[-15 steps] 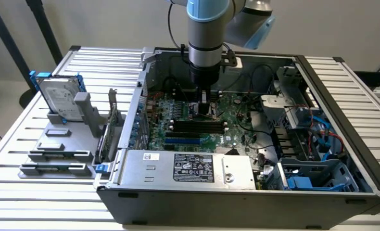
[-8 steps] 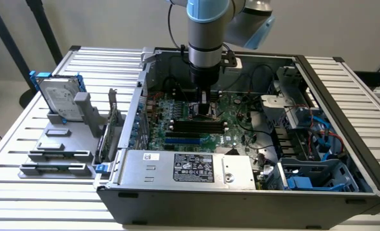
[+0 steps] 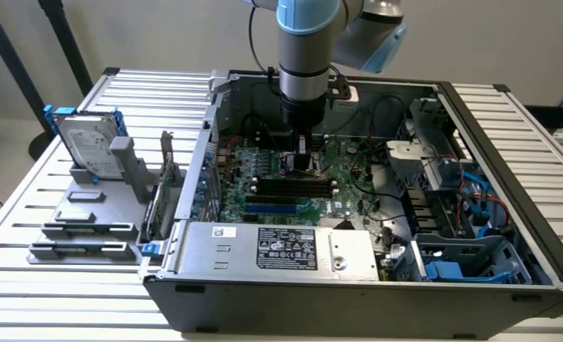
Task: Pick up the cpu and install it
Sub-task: 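Place the cpu into insertion slot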
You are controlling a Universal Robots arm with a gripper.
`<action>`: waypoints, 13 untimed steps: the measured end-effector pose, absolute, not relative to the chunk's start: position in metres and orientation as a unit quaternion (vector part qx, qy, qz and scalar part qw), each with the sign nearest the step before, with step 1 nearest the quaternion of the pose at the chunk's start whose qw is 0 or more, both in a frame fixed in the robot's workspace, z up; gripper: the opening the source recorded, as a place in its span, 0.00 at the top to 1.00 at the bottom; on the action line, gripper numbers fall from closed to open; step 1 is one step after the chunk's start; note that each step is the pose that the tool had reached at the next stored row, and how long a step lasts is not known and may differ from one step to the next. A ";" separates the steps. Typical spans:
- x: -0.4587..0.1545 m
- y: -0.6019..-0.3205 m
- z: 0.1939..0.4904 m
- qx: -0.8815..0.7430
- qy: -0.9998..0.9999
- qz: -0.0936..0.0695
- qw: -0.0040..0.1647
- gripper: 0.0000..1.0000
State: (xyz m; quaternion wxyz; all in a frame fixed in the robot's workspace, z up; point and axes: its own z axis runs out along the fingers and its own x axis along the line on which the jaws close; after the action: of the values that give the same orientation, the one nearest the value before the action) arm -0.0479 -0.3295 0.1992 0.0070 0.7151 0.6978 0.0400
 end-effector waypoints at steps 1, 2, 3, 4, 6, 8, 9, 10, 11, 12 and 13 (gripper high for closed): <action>-0.048 -0.329 0.199 0.715 0.698 0.040 0.007 0.46; -0.048 -0.329 0.199 0.715 0.698 0.040 0.007 0.46; -0.048 -0.329 0.199 0.715 0.698 0.040 0.007 0.46; -0.048 -0.329 0.199 0.715 0.698 0.040 0.007 0.46; -0.048 -0.329 0.199 0.714 0.699 0.040 0.007 0.46; -0.048 -0.329 0.199 0.714 0.699 0.040 0.007 0.46; -0.048 -0.329 0.199 0.714 0.699 0.040 0.007 0.46; -0.048 -0.329 0.199 0.714 0.699 0.040 0.007 0.46; -0.048 -0.329 0.199 0.714 0.699 0.040 0.007 0.44; -0.048 -0.329 0.199 0.714 0.699 0.040 0.007 0.44; -0.048 -0.329 0.199 0.714 0.699 0.040 0.007 0.38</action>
State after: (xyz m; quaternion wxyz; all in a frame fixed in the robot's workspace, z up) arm -0.0479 -0.3291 0.1987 0.0071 0.7143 0.6987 0.0398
